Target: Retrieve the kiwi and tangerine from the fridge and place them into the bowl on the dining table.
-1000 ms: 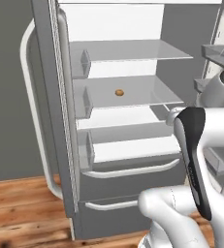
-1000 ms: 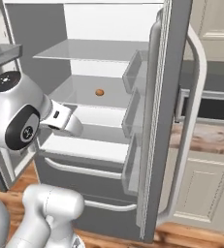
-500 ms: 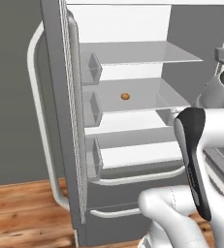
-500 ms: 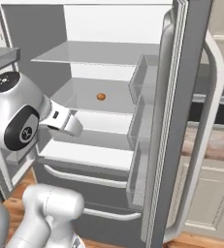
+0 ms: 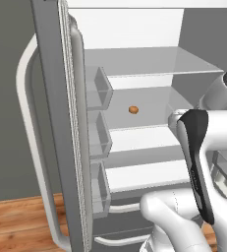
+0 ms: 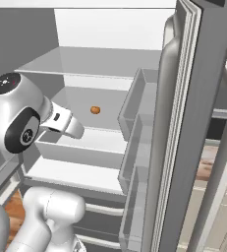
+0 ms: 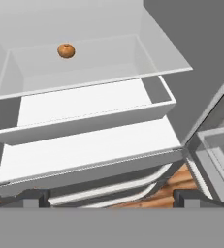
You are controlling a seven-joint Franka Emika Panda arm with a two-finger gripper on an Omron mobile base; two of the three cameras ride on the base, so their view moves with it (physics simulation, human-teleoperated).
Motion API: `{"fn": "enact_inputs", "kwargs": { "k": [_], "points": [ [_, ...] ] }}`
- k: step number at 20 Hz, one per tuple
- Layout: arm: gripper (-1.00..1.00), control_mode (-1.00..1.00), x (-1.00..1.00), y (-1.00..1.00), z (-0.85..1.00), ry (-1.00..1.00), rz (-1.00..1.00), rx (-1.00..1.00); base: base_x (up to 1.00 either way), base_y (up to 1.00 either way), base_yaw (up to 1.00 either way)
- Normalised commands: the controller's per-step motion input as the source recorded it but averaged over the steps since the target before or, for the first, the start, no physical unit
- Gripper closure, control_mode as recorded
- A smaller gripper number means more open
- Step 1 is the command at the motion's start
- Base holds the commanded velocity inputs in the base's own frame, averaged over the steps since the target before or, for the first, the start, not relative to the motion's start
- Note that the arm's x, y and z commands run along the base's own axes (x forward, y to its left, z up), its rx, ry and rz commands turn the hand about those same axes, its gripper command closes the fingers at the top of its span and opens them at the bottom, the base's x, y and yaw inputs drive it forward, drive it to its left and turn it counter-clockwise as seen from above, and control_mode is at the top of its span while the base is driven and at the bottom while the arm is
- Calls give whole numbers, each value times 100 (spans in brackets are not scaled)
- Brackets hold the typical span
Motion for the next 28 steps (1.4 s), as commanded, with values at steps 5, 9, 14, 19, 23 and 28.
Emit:
{"fn": "enact_inputs", "kwargs": {
  "k": [5,9,14,19,23,28],
  "points": [
    [-100,100,0,0,0,0,0,0,52,1,0],
    [-100,100,0,0,0,0,0,0,34,0,0],
    [-100,100,0,0,0,0,0,0,1,0,0],
    [-100,-100,-23,1,-11,-5,1,0,0,0,0],
    [-100,-100,-7,10,-9,-7,4,0,0,0,0],
    [-100,-100,2,19,-4,-1,12,0,0,0,0]
  ]
}}
